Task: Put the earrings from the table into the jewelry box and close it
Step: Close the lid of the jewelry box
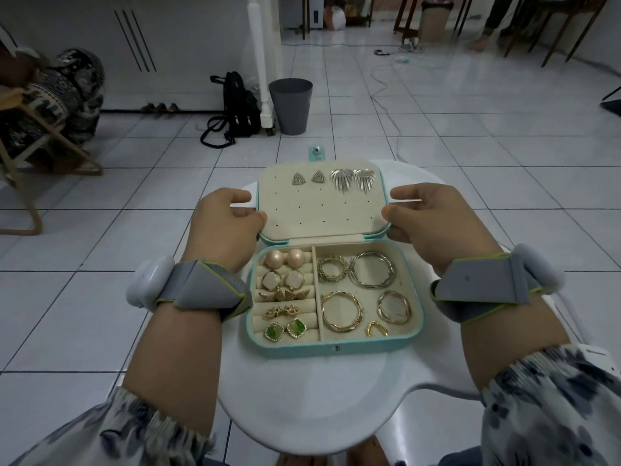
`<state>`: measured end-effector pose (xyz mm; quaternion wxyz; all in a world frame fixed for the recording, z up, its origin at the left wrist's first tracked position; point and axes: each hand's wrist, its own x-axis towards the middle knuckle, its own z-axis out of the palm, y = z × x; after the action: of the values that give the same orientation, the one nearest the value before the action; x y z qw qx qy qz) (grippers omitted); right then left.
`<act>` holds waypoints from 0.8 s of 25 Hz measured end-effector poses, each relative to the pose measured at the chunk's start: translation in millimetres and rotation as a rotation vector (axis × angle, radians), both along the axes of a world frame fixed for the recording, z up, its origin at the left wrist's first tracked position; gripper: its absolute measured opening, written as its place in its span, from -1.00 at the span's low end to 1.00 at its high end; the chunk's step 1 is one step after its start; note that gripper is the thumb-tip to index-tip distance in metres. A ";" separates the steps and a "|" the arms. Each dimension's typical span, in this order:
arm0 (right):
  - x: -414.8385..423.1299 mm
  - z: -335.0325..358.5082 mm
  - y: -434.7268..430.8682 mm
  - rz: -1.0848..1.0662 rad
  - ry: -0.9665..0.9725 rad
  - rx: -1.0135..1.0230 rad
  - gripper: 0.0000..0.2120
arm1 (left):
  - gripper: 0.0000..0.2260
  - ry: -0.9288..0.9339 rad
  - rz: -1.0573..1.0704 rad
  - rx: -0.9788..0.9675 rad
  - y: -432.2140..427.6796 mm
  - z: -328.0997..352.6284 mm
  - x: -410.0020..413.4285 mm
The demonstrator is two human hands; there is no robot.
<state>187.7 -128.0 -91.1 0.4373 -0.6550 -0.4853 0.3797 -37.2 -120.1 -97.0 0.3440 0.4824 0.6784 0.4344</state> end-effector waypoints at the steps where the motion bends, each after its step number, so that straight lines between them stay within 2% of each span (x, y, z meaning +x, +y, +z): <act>1: -0.5 -0.2 0.5 -0.011 0.029 0.023 -0.69 | -0.73 -0.036 0.009 0.041 -0.5 0.5 -0.5; 5: -0.4 -0.9 0.5 -0.030 0.103 0.122 -0.73 | -0.90 -0.058 -0.022 0.214 -4.2 1.9 5.0; 7: -0.6 1.5 -2.6 -0.016 0.110 0.172 -0.78 | -0.86 -0.076 -0.044 0.259 -6.2 3.3 6.7; 12: 4.4 7.3 -4.7 -0.032 0.114 0.246 -0.73 | -0.82 -0.139 -0.071 0.317 -4.0 5.7 7.6; 20: 21.6 23.7 -26.8 0.080 -0.133 0.299 -0.72 | -0.73 -0.077 -0.213 0.369 -17.1 15.3 -11.6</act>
<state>209.3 -154.8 -67.3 0.4812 -0.5863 -0.5902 0.2762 -48.8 -137.2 -81.7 0.3193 0.5893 0.5188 0.5307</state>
